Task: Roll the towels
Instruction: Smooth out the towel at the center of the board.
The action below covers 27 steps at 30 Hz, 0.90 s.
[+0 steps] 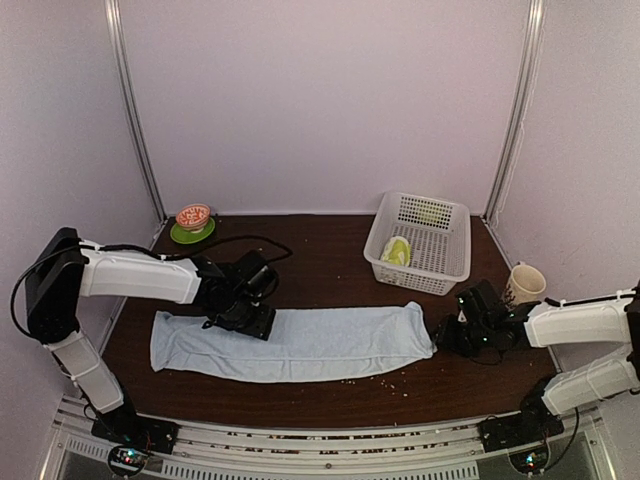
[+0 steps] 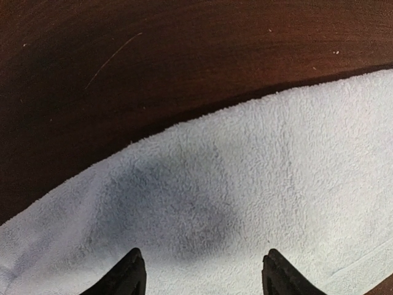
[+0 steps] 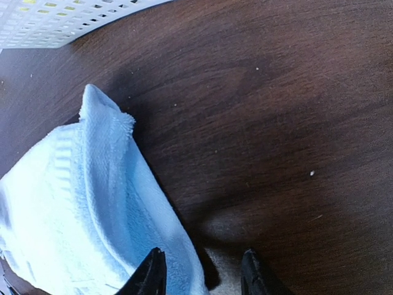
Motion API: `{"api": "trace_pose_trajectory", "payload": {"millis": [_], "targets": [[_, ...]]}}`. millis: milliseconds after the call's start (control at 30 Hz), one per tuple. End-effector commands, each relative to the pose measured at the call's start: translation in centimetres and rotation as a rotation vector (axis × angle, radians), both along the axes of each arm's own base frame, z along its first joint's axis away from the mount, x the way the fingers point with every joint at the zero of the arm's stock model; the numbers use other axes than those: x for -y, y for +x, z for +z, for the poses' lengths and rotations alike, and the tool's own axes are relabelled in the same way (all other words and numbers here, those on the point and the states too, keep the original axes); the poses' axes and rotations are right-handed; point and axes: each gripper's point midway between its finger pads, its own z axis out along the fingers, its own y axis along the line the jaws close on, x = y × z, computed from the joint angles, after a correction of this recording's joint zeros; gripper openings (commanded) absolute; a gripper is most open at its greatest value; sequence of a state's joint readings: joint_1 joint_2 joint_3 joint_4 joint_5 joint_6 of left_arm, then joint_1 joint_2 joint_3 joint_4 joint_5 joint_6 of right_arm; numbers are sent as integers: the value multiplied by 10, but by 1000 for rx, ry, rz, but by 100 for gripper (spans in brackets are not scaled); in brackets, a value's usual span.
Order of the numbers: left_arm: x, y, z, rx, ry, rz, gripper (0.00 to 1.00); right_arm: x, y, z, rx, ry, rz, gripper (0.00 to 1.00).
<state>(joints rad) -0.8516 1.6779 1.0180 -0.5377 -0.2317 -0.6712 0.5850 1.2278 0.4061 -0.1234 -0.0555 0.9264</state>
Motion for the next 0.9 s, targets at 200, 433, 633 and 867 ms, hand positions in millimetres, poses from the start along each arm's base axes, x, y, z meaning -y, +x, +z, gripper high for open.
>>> {"api": "trace_pose_trajectory", "payload": {"millis": [200,433,633,867], "targets": [[0,0,-12,-2,-15,11,65,-7,-25,-31,-150,-62,74,28],[-4,-2,-18,-6,-8,12,62,9,-34,-32,-169,-128,57,0],[-3,-4,-28,-23,-6,10,50,36,-45,-21,-145,-197,-7,0],[0,-11,-46,-64,-22,0,28,45,-53,-11,-123,-153,-75,0]]}}
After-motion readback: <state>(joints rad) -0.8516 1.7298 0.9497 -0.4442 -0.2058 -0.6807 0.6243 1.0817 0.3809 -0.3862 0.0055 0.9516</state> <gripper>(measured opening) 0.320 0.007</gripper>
